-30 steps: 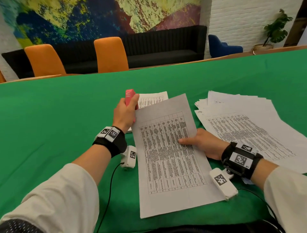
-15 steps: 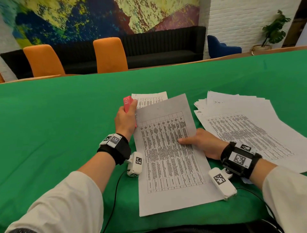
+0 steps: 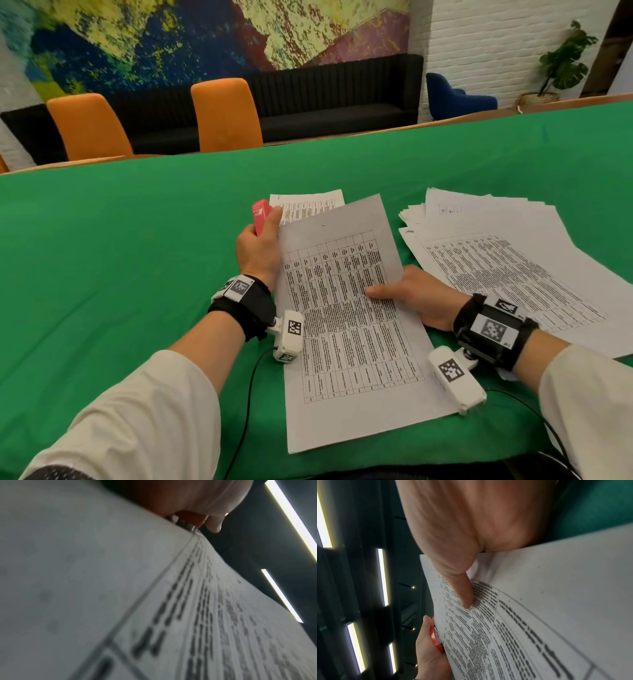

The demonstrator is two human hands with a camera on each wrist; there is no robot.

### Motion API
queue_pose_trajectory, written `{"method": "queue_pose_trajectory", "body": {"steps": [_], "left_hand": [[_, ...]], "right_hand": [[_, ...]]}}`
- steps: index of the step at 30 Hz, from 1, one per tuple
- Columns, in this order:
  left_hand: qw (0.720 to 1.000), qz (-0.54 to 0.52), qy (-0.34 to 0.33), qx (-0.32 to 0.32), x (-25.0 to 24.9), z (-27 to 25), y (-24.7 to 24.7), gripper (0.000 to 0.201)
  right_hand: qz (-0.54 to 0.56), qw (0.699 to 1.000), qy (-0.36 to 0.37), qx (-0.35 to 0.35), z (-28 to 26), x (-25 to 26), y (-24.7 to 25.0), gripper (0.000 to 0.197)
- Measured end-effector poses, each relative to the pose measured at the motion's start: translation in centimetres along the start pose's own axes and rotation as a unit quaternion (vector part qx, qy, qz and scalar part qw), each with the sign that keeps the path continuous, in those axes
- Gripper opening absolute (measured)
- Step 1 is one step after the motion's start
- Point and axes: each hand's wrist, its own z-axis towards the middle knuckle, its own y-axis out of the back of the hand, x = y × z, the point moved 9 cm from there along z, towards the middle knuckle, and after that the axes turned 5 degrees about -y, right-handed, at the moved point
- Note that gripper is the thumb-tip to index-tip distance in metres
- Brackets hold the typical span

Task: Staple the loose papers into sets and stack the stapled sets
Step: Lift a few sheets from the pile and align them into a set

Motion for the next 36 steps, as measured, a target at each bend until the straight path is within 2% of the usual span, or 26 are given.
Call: {"method": "queue_pose_trajectory", "body": {"steps": [3, 6, 10, 13, 16, 17, 19, 22, 24, 25, 26, 27, 30, 31, 33, 36], "left_hand": [[1.0, -0.001, 0.007, 0.015, -0.2, -0.1, -0.4, 0.053], [0.996, -0.008, 0.052, 0.075, -0.6, -0.3, -1.1, 0.051], [0.983, 0.105, 0.08, 0.131, -1.9, 0.3, 1.4, 0.047], [0.963, 0.171, 0.112, 0.177, -1.6, -0.4, 3.5, 0.025], [0.922, 0.253, 0.153, 0.249, 0.0, -2.7, 4.7, 0.013], [0.9, 0.309, 0.139, 0.275, 0.5, -3.2, 4.8, 0.012], [0.837, 0.437, 0.076, 0.32, 1.0, -3.9, 4.5, 0.017], [0.76, 0.53, -0.008, 0.377, 1.2, -5.1, 3.0, 0.036], [0.726, 0.555, -0.045, 0.404, 1.5, -5.4, 2.3, 0.05], [0.723, 0.556, -0.055, 0.406, 1.6, -5.3, 2.2, 0.055], [0.735, 0.543, -0.062, 0.403, 1.4, -5.1, 2.2, 0.057], [0.765, 0.508, -0.07, 0.391, 0.7, -4.9, 2.1, 0.055], [0.916, 0.253, -0.067, 0.303, -2.7, -4.5, 2.5, 0.032], [0.947, 0.164, -0.04, 0.275, -3.3, -4.6, 2.8, 0.03], [0.962, 0.078, 0.01, 0.26, -3.7, -5.5, 2.7, 0.036], [0.952, 0.052, 0.042, 0.298, -3.3, -7.3, 1.4, 0.044]], "right_hand": [[0.001, 1.0, 0.006, 0.001, 0.0, 0.0, 0.0, 0.032], [0.007, 1.0, 0.007, -0.001, -0.1, 0.1, 0.0, 0.032], [0.009, 1.0, 0.009, -0.001, -0.1, 0.1, 0.0, 0.031], [0.011, 1.0, 0.009, -0.005, -0.1, 0.0, 0.2, 0.032], [0.025, 1.0, 0.006, -0.008, -0.1, 0.0, 0.4, 0.032], [0.031, 0.999, 0.004, -0.009, -0.1, 0.0, 0.5, 0.033], [0.045, 0.999, 0.001, -0.009, -0.1, -0.1, 0.7, 0.034], [0.071, 0.997, 0.003, -0.009, -0.1, -0.2, 1.0, 0.037], [0.09, 0.996, 0.006, -0.012, -0.2, -0.2, 1.2, 0.037], [0.099, 0.995, 0.007, -0.013, -0.3, -0.2, 1.2, 0.037], [0.113, 0.993, 0.008, -0.014, -0.4, -0.1, 1.3, 0.037], [0.13, 0.991, 0.009, -0.012, -0.5, 0.0, 1.4, 0.038], [0.185, 0.983, 0.001, -0.011, -0.5, 0.6, 1.6, 0.037], [0.193, 0.981, 0.0, -0.013, -0.4, 1.0, 1.7, 0.036], [0.189, 0.982, 0.012, -0.019, -0.4, 2.7, 1.8, 0.033], [0.18, 0.982, 0.059, -0.023, 0.0, 6.8, 2.0, 0.031]]}}
